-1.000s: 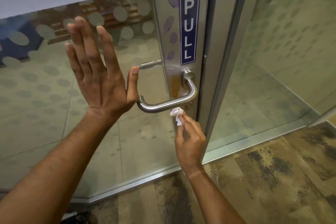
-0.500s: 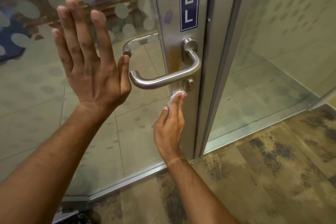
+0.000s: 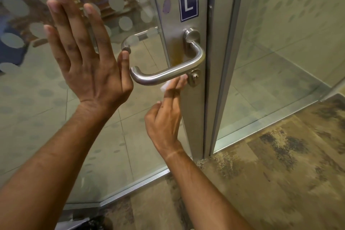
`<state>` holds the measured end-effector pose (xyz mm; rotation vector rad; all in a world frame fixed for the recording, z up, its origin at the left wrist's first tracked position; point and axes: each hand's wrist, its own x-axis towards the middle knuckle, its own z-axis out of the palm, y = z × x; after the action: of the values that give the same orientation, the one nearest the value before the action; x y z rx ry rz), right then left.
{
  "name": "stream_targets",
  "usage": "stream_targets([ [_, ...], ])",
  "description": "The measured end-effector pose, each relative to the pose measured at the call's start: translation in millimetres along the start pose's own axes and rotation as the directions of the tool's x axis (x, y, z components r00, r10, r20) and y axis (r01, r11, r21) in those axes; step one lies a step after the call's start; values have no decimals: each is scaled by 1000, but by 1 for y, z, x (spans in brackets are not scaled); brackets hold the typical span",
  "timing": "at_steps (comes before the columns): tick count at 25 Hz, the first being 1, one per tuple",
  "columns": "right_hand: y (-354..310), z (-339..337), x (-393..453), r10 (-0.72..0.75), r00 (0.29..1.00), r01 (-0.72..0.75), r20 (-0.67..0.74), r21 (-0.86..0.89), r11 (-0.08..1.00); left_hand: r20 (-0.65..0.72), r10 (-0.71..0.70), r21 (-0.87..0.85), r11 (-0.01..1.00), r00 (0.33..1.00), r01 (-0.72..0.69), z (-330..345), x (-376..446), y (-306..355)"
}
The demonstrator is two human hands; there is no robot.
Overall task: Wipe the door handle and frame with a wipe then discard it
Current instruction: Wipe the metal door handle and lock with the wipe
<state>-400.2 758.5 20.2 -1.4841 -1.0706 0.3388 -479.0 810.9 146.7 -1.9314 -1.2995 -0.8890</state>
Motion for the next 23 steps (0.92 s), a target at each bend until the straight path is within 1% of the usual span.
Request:
stream_targets([
  [3, 7, -5, -14, 157, 983, -161, 97, 33, 986, -3, 9, -6, 1000, 1000, -9, 0, -1, 0],
  [5, 0, -4, -10, 190, 977, -196, 96, 57, 979, -19, 17, 3, 1000, 1000, -17, 2, 0, -2],
  [8, -25, -1, 7, 83, 996, -82, -16, 71, 994, -36, 31, 7, 1000, 999, -31, 5, 0, -4],
  [10, -29, 0, 12, 21, 997, -17, -77, 56, 998, -35, 31, 11, 999, 999, -31, 6, -1, -4],
  [11, -27, -1, 11, 20, 997, -16, -70, 52, 999, -30, 26, 15, 1000, 999, -26, 6, -2, -4],
  [14, -15, -4, 0, 110, 994, -112, 20, 71, 991, -13, 15, 19, 1000, 1000, -15, 4, -2, -3],
  [18, -20, -3, -1, 189, 981, -192, 39, 121, 974, 20, -13, 15, 1000, 1000, 13, 3, -1, -3],
  [19, -24, -2, 2, 181, 983, -183, 29, 124, 975, 28, -18, 10, 1000, 999, 18, 3, -1, -2],
  [22, -31, -2, 9, 94, 996, -94, 5, 111, 989, 38, -31, 18, 999, 999, 31, 3, 0, -3],
  [23, -30, -3, 9, 89, 996, -89, 6, 97, 991, 35, -29, 19, 999, 999, 28, 3, 0, -3],
])
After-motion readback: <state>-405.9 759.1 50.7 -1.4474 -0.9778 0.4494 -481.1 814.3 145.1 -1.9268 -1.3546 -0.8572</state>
